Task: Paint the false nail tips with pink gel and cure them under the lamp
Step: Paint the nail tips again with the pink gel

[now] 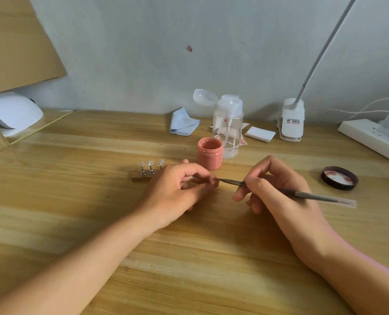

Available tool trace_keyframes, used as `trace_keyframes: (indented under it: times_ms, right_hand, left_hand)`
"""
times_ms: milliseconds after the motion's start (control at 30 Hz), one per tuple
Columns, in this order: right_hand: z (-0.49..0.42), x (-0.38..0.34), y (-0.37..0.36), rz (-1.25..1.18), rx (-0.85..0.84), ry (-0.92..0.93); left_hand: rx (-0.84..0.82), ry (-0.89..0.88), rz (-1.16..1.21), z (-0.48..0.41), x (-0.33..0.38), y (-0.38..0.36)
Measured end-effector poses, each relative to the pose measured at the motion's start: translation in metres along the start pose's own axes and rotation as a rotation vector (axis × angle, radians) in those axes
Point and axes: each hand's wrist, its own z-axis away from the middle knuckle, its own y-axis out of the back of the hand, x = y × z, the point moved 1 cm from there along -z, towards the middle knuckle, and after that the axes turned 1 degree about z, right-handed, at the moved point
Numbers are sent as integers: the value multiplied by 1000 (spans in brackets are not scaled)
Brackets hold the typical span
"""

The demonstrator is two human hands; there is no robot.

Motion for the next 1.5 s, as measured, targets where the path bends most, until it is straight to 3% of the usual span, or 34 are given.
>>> trace_keyframes:
  times_ms: [1267, 1500]
  right_hand:
    - [0, 1, 1, -2, 7, 12]
    - [0, 2, 2, -41, 44, 30]
  left_hand:
    - [6, 17, 3, 1, 3, -1]
    - [18, -50, -70, -3, -1, 0]
